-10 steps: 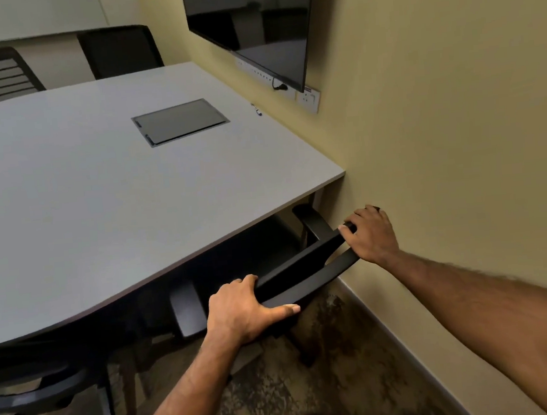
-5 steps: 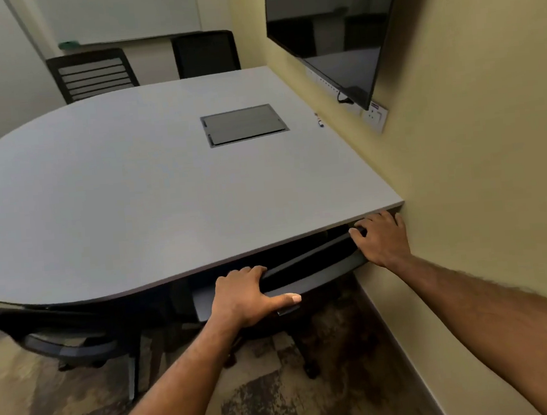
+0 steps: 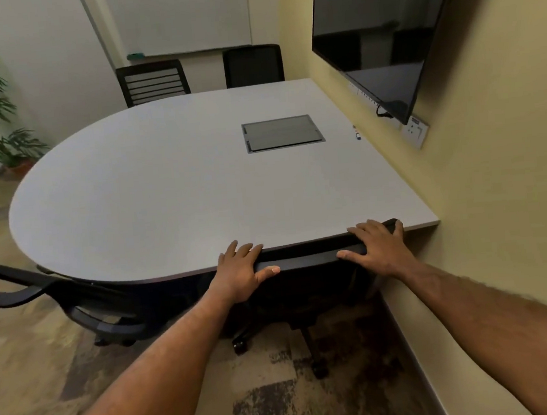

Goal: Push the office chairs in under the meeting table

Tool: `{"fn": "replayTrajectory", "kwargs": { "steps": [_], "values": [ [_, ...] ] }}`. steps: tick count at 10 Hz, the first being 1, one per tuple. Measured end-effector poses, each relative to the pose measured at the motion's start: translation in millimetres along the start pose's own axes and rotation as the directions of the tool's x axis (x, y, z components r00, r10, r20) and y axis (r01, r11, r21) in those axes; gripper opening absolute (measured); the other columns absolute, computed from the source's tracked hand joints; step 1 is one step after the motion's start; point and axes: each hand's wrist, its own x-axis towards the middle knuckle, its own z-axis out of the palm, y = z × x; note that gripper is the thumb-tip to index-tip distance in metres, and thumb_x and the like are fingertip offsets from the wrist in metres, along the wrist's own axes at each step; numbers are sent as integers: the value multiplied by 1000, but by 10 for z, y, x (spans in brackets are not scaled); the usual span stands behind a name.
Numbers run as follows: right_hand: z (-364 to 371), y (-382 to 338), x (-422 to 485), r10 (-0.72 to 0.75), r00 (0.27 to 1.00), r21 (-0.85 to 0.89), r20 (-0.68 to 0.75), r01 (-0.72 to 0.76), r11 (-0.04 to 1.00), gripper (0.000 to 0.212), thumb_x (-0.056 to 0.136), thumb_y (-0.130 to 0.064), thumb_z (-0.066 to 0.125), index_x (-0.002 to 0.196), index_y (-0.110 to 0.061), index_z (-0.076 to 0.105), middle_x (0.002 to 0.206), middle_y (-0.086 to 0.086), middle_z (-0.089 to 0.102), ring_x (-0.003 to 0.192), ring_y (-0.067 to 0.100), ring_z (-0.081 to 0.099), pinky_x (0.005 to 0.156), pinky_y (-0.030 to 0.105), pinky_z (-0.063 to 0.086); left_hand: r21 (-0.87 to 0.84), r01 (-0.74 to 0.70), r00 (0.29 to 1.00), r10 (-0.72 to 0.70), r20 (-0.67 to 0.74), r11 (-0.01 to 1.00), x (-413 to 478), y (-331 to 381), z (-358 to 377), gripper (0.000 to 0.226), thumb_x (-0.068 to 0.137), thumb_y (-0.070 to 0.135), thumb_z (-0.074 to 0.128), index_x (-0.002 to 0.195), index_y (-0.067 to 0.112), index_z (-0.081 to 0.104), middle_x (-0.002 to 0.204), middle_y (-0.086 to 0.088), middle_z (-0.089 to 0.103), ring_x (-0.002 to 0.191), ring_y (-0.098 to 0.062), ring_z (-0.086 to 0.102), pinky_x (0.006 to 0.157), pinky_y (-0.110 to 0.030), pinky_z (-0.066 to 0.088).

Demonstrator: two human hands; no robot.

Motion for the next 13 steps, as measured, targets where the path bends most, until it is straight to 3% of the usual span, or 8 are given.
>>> {"fn": "replayTrajectory", "kwargs": {
  "steps": [1, 2, 4, 6, 8, 10, 11, 13],
  "values": [
    [2, -147, -48, 14, 1000, 9, 17, -15, 1000, 109, 68, -98, 8, 153, -34, 32, 163, 0, 27, 153, 17, 14, 116, 68, -10, 21, 20, 1000, -20, 22, 1000, -31, -41, -9, 86, 92, 76, 24, 160, 26, 13, 168, -7, 9, 154, -33, -10, 122, -56, 1],
    [38, -275, -148, 30, 1000, 38, -8, -30, 999, 106, 72, -95, 7, 154, -32, 31, 164, 2, 25, 154, 18, 12, 119, 61, -9, 38, 24, 999, -26, 38, 999, -58, -29, -32, 79, 97, 69, 22, 161, 24, 8, 169, -8, 0, 153, -34, -15, 122, -56, -3],
    [-49, -456, -280, 111, 993, 62, -40, -109, 992, 95, 79, -84, 19, 150, -25, 42, 161, 7, 31, 151, 23, 21, 124, 51, 11, 0, -76, 997, 76, -23, 997, -301, -209, -51, 62, 107, 46, 27, 161, 20, 9, 169, -8, -5, 155, -30, -11, 125, -47, 0],
    [-84, -538, -319, 208, 977, 110, -36, -203, 973, 68, 93, -69, 40, 142, -22, 51, 156, 7, 37, 148, 29, 28, 118, 60, 21, -42, -95, 994, 92, -54, 995, -455, -350, -96, 56, 109, 41, 28, 160, 25, 14, 169, 0, 0, 156, -25, -4, 126, -41, 9],
    [-90, -528, -312, 248, 969, 190, -21, -239, 952, 57, 97, -58, 48, 135, -17, 58, 147, 10, 44, 145, 30, 30, 117, 62, 19, 49, -115, 993, 115, 17, 992, -460, -340, -197, 54, 109, 38, 27, 160, 28, 14, 169, 0, 3, 156, -27, -1, 126, -48, 14],
    [-182, -567, -266, 271, 962, 201, 20, -270, 942, 57, 96, -56, 52, 136, -15, 56, 136, 11, 52, 135, 30, 42, 115, 54, 30, 62, -83, 990, 75, 123, 995, -434, -340, -283, 56, 107, 42, 29, 160, 34, 11, 169, 7, -2, 155, -31, -2, 119, -65, 16],
    [-306, -682, -237, 258, 966, 128, 15, -258, 958, 56, 94, -54, 58, 136, -16, 56, 136, 10, 54, 128, 29, 50, 111, 48, 37, 78, -105, 986, 93, 136, 991, -452, -393, -336, 60, 106, 47, 32, 160, 34, 10, 169, 8, 0, 155, -28, 3, 121, -60, 19],
    [-404, -1025, -166, 1, 995, 69, -100, 6, 998, 47, 94, -51, 57, 125, -16, 60, 126, 3, 57, 116, 24, 54, 99, 37, 44, 188, -57, 996, 70, -62, 981, -516, -629, -588, 69, 98, 57, 45, 158, 28, 25, 166, 0, 23, 151, -20, 25, 119, -41, 31]
  ]
}}
